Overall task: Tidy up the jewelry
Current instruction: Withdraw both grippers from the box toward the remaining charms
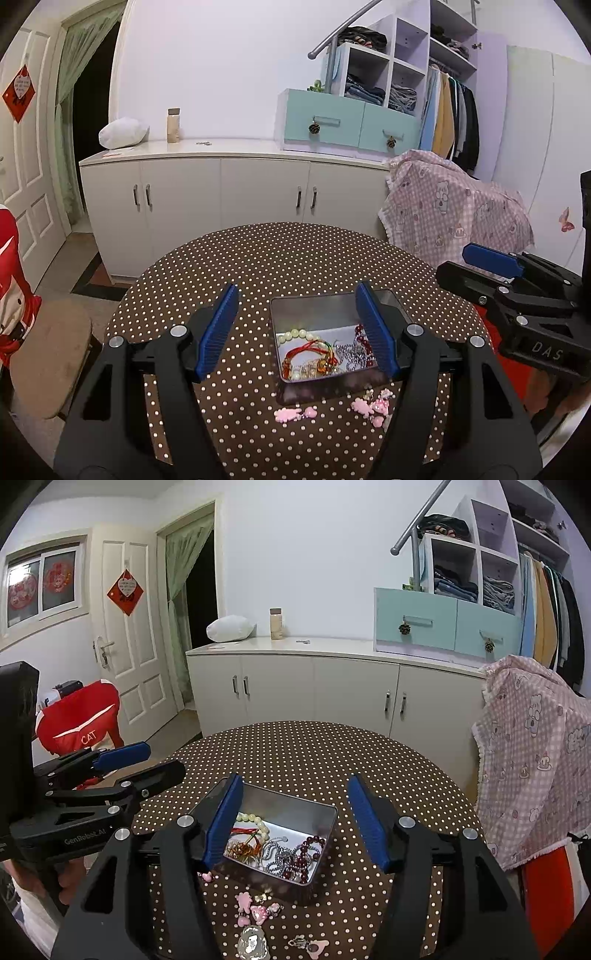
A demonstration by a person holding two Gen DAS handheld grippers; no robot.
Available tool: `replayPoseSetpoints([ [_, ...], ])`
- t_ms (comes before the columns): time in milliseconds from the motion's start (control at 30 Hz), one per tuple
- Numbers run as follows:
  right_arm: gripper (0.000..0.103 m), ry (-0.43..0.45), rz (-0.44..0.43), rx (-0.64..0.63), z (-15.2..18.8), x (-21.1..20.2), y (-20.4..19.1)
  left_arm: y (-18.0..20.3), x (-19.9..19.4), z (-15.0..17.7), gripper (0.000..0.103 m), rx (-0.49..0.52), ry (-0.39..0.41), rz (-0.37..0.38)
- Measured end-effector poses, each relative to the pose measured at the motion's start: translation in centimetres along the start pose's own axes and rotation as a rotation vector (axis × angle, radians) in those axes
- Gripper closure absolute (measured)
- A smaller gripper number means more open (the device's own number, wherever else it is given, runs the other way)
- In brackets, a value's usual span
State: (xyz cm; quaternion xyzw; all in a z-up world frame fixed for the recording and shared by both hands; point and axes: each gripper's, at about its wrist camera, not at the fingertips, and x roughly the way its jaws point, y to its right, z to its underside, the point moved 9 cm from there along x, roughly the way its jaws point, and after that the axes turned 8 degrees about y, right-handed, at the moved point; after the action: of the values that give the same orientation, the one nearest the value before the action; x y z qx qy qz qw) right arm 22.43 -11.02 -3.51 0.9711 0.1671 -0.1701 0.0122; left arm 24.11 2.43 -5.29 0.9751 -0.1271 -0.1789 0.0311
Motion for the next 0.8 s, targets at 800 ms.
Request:
replayPoseSetpoints([
  [800, 0.012, -0.085, 0.048, 0.039, 6.6, -0.3, 0.9, -0.7, 1.7, 11.4, 0.021, -0.052, -0.277, -0.015],
])
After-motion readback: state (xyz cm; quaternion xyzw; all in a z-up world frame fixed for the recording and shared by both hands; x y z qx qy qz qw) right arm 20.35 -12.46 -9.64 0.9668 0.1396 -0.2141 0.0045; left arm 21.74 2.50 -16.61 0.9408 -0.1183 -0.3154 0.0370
